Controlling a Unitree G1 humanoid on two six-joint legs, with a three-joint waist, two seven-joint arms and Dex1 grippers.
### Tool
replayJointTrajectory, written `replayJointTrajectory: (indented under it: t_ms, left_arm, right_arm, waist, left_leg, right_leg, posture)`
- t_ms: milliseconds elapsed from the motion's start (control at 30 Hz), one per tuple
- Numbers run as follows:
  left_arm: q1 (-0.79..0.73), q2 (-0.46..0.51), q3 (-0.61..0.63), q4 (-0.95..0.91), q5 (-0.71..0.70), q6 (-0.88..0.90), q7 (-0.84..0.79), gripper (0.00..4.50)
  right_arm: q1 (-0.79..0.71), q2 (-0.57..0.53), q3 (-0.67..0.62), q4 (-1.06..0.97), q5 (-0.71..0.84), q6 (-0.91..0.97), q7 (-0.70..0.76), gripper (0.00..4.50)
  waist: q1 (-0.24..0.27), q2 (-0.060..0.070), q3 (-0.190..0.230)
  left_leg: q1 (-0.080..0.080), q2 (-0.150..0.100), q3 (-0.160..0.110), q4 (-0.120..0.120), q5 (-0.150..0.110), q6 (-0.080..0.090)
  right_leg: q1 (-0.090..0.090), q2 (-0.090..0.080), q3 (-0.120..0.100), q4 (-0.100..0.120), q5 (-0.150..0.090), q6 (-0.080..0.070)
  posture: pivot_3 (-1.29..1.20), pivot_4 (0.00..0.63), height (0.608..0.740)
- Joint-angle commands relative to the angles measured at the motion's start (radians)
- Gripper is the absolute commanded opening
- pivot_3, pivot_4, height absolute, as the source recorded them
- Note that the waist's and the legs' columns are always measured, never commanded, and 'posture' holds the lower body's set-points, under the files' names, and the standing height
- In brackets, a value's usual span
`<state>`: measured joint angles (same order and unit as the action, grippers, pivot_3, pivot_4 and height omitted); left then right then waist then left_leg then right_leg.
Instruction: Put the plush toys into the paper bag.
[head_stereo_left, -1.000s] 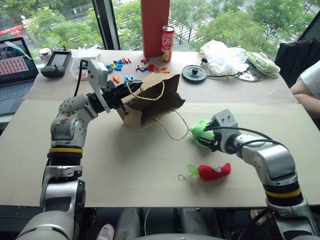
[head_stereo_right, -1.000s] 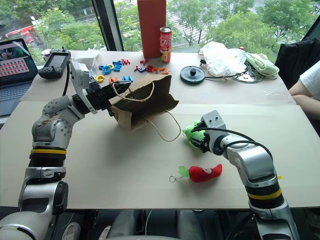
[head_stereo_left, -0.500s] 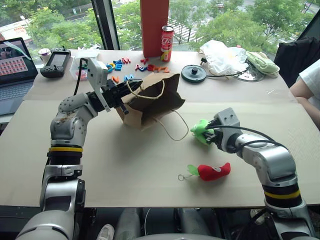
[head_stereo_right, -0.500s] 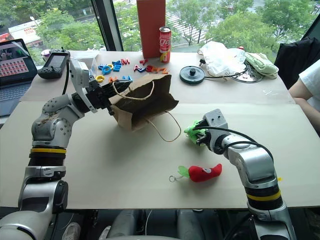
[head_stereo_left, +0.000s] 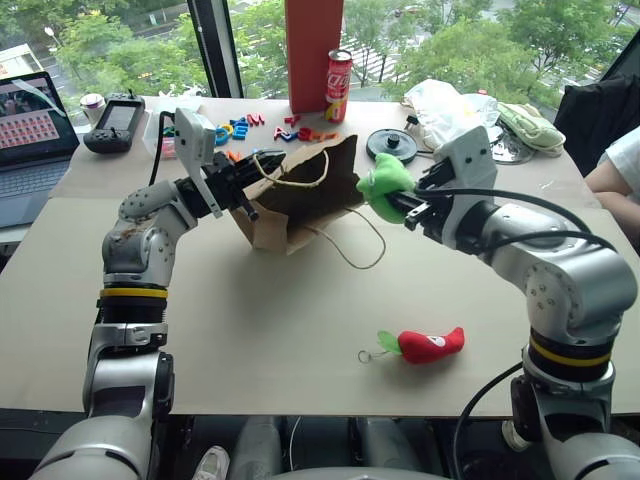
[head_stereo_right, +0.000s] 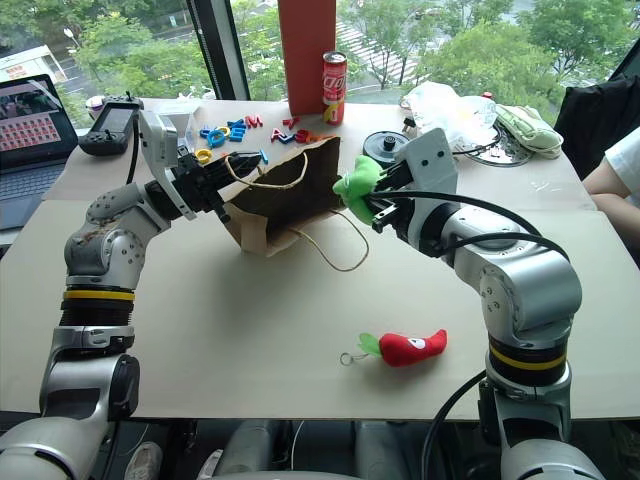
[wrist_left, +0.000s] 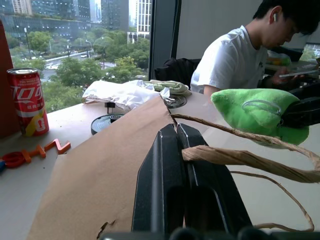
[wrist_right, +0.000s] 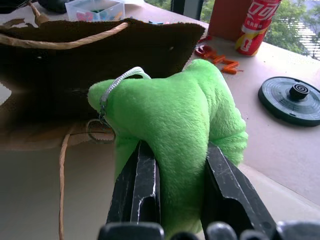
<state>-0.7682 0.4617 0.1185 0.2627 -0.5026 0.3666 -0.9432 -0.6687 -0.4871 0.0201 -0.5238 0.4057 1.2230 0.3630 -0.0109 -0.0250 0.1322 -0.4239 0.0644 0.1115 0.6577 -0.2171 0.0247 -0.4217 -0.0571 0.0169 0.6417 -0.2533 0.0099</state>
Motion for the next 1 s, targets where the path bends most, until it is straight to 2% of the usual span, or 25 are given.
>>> replayJointTrajectory:
  t_ms: [33, 400, 633, 767, 1000]
  left_arm:
    - [-0.032, -0.004, 0.017, -0.014, -0.018, 0.005, 0.004, 0.01]
    - [-0.027, -0.019, -0.011, -0.028, -0.013, 0.009, -0.027, 0.01]
    - [-0.012, -0.023, -0.037, -0.047, -0.010, 0.008, -0.050, 0.01]
    - [-0.013, -0.019, -0.035, -0.045, -0.012, 0.008, -0.053, 0.01]
    - [-0.005, -0.012, -0.032, -0.044, -0.010, 0.005, -0.058, 0.01]
  right_arm:
    - [-0.046, -0.010, 0.086, 0.017, -0.053, -0.043, -0.018, 1.03]
    - [-0.234, 0.090, 0.300, 0.288, -0.201, -0.167, -0.024, 1.03]
    - [-0.337, 0.230, 0.306, 0.528, -0.264, -0.269, -0.046, 1.03]
    - [-0.350, 0.277, 0.242, 0.590, -0.289, -0.303, -0.107, 2.06]
    - [-0.322, 0.264, 0.201, 0.564, -0.305, -0.280, -0.109, 4.41]
  waist:
    - [-0.001, 0.000, 0.000]
    - [-0.004, 0.000, 0.000]
    - [-0.003, 0.000, 0.000]
    - [-0.001, 0.000, 0.000]
    - [-0.004, 0.000, 0.000]
  left_leg:
    - [0.000, 0.000, 0.000, 0.000, 0.000, 0.000]
    - [0.000, 0.000, 0.000, 0.000, 0.000, 0.000]
    - [0.000, 0.001, 0.000, 0.000, 0.000, 0.000]
    - [-0.001, 0.000, 0.001, 0.000, 0.000, 0.000]
    - [-0.001, 0.001, 0.001, 0.000, 0.000, 0.000]
  right_leg:
    - [0.000, 0.000, 0.000, 0.000, 0.000, 0.000]
    - [-0.001, 0.001, 0.000, 0.000, 0.000, 0.000]
    - [-0.001, 0.001, 0.000, 0.005, 0.000, 0.000]
    - [-0.001, 0.000, -0.001, 0.005, 0.000, 0.000]
    - [-0.001, 0.000, -0.001, 0.005, 0.000, 0.000]
  posture:
    - [0.00, 0.150, 0.739]
    - [0.00, 0.150, 0.739]
    - [0.00, 0.150, 0.739]
    - [0.00, 0.150, 0.739]
    - [0.00, 0.150, 0.739]
